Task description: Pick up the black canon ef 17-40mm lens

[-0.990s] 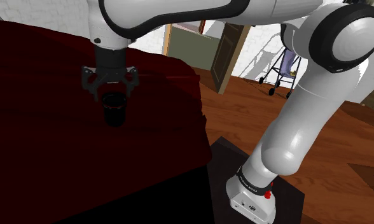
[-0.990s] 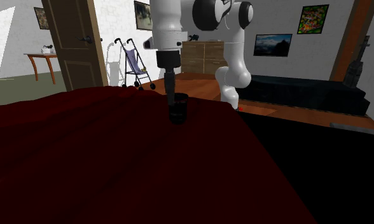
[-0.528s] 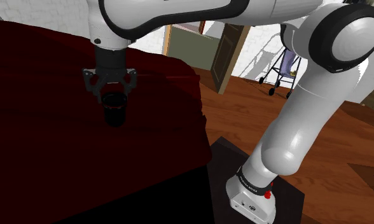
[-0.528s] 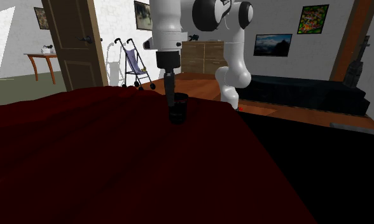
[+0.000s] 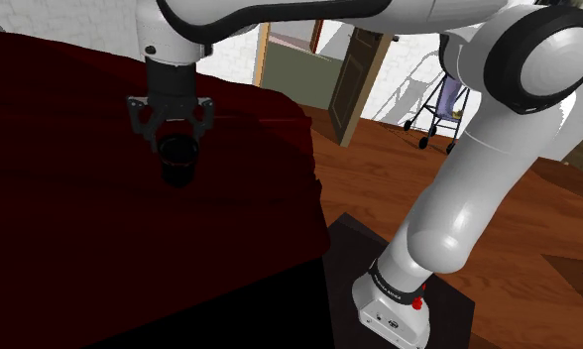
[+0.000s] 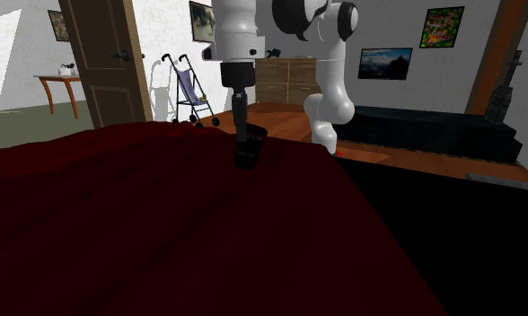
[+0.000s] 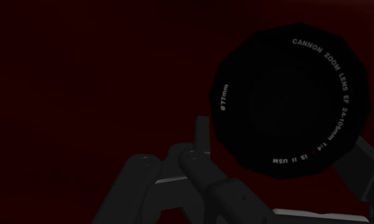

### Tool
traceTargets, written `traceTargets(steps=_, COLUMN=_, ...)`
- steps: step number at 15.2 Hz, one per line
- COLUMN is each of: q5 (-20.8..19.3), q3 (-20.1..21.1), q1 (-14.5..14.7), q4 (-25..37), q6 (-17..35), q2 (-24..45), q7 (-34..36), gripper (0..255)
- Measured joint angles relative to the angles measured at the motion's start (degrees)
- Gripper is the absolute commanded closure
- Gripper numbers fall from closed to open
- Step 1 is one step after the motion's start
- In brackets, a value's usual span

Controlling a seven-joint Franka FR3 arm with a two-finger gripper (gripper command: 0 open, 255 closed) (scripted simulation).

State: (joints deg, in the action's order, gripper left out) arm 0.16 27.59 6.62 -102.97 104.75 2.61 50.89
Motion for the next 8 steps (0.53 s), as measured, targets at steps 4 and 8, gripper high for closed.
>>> traceTargets(steps=4, q5=-0.03, q3=0.06, q1=0.07, q4=3.08, q6=-3.0, q2=0.09, q7=0.15, gripper=255)
traceTargets(steps=8, q5=-0.05, q3=0.04, q1=0.05, q4=6.19, q6=-6.08, q2=0.11, q7=0.11, gripper=255)
